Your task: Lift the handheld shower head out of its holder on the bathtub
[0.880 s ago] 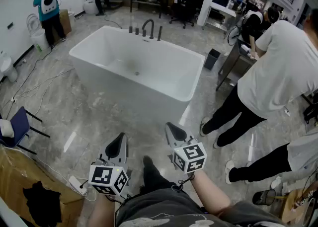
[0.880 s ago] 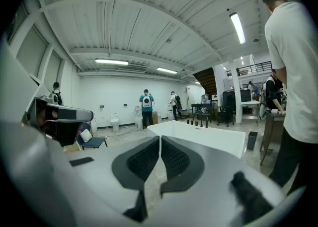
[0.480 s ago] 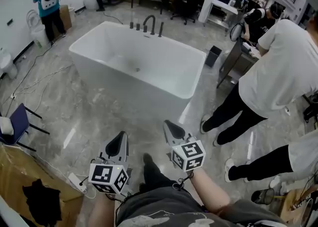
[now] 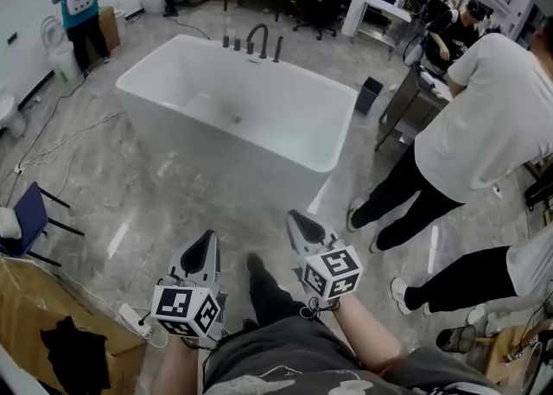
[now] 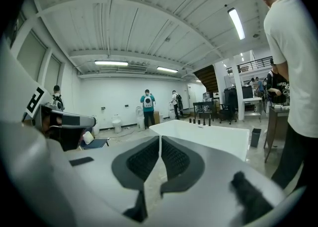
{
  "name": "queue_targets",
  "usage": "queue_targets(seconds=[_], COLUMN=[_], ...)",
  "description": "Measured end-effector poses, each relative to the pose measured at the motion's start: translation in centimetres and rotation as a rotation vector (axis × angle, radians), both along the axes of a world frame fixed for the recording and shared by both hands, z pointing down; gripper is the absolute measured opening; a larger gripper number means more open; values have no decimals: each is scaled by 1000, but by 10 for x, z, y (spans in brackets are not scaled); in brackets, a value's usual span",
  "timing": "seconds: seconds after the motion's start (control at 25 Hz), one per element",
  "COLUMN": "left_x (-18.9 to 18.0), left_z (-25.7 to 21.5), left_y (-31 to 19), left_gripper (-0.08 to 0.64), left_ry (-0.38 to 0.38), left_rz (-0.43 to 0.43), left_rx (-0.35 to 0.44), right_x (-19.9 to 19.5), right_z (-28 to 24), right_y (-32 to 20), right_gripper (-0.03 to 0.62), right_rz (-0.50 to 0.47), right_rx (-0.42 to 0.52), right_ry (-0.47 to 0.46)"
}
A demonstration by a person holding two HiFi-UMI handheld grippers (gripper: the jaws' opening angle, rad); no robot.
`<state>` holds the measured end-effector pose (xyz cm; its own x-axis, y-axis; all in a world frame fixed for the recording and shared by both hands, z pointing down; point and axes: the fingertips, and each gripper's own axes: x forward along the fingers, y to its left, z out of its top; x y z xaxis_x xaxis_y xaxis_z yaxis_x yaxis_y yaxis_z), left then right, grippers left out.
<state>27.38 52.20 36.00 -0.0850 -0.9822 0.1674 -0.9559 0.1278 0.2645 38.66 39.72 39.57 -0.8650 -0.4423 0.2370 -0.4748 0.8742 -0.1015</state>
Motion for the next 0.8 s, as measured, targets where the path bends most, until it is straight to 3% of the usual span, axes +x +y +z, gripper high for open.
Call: queue_targets(seconds=[0.28,0.8], left_x=[-47,-141], left_z=[2,11], left_y=[-35,-149], left_gripper=[15,15], left_ry=[-18,-4], left_rz=[-20,-71], left_rx=[0,-38], right_x=[-36,-120], right_z=[4,10], right_y=[-46,-181], right_gripper=[32,34], right_rz=[36,43], right_rx=[13,-6], right_ry=[-11,-12])
